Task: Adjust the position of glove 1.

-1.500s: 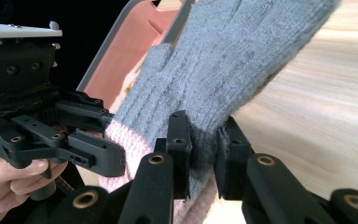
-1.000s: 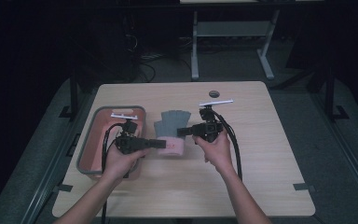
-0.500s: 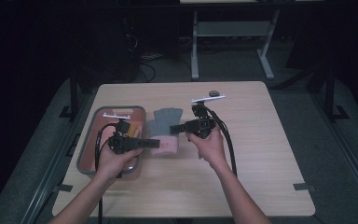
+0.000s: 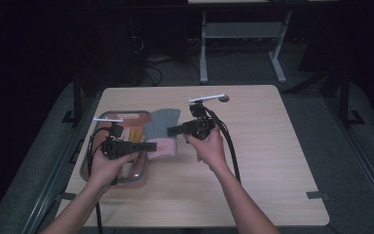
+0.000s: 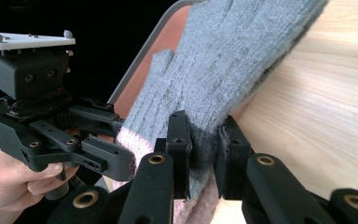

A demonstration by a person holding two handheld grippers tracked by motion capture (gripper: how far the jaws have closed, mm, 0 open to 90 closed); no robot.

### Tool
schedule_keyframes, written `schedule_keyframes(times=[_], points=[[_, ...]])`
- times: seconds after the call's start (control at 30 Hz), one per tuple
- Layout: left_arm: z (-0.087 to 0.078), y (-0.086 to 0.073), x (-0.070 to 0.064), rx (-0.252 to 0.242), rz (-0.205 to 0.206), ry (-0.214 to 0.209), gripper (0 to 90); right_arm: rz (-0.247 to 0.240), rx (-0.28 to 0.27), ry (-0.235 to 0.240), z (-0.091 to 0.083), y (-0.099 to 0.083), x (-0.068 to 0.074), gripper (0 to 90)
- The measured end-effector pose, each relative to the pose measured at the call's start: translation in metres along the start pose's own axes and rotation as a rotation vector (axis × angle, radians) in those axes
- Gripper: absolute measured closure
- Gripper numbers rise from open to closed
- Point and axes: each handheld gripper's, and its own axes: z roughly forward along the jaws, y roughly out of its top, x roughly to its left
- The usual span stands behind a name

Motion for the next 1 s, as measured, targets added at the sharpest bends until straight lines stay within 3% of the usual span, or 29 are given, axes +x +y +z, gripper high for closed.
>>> schedule_keyframes(times=[0.63,1.0], points=[[-0.038,0.004,0.016,-0.035,-0.018,0.011,65.4,-0.008,-0.004,0.057,0.03,0.017,0.022,77.8],[-0.051,0.003,0.025,-0.029,-0.021,0.025,65.8,-0.004,0.01,0.073,0.044,0.021,0.027,77.6]])
